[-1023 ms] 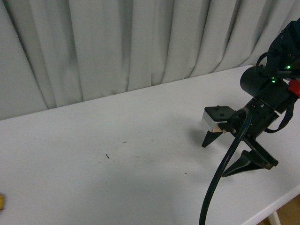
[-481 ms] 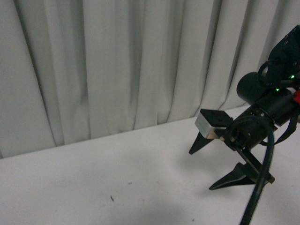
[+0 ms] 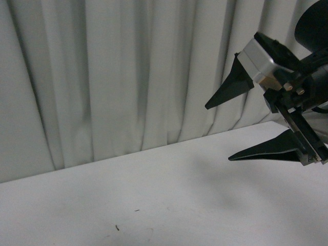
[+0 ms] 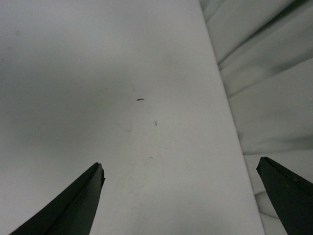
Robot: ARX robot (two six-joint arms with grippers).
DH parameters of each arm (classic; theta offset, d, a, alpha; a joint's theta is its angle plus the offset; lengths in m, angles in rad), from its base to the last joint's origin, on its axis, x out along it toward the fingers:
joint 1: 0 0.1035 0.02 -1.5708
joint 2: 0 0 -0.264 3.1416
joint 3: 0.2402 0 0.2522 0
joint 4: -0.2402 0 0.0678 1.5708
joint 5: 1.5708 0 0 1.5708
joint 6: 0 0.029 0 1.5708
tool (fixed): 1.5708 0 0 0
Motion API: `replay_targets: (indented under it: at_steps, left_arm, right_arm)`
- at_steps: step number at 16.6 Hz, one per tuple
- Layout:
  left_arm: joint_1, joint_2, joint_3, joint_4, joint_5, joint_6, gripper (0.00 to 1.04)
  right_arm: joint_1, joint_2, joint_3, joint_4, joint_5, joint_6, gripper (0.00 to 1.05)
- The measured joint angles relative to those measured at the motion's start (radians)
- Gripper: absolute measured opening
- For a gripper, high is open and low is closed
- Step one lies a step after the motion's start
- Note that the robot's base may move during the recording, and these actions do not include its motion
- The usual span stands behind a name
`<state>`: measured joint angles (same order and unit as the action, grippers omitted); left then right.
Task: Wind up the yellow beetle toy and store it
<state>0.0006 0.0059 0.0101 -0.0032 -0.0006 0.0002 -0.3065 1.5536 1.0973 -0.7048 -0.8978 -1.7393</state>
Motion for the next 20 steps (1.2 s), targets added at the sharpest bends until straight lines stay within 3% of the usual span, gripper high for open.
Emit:
replay_targets:
  at_steps: [1,2,3,4,5,7,9,20]
  left_arm:
    - [0.000,0.000,0.000,0.000,0.000,0.000,0.98]
    - [0.000,0.000,0.000,0.000,0.000,0.000,0.98]
    - [0.000,0.000,0.000,0.000,-0.001,0.000,0.98]
    - [0.000,0.000,0.000,0.000,0.000,0.000,0.98]
    - [0.000,0.000,0.000,0.000,-0.002,0.000,0.98]
    - [0.000,0.000,0.000,0.000,0.000,0.000,0.98]
    - [0.000,0.000,0.000,0.000,0.000,0.000,0.98]
    - [0.000,0.000,0.000,0.000,0.000,0.000,0.98]
  right_arm:
    - [0.052,-0.144,-0.213,0.470,0.241,0.220,0.87]
    - [0.124,-0.321,-0.475,0.846,0.494,0.588,0.73]
    - [0.170,-0.453,-0.623,1.045,0.632,0.869,0.62]
    - [0.209,-0.597,-0.711,1.150,0.752,1.106,0.51]
    - [0.261,-0.722,-0.748,1.128,0.842,1.310,0.42]
    - [0.313,-0.929,-0.839,1.058,0.878,1.569,0.22]
    - [0.306,-1.000,-0.898,1.057,0.897,1.672,0.01]
    - [0.306,-1.186,-1.025,0.996,0.897,1.722,0.02]
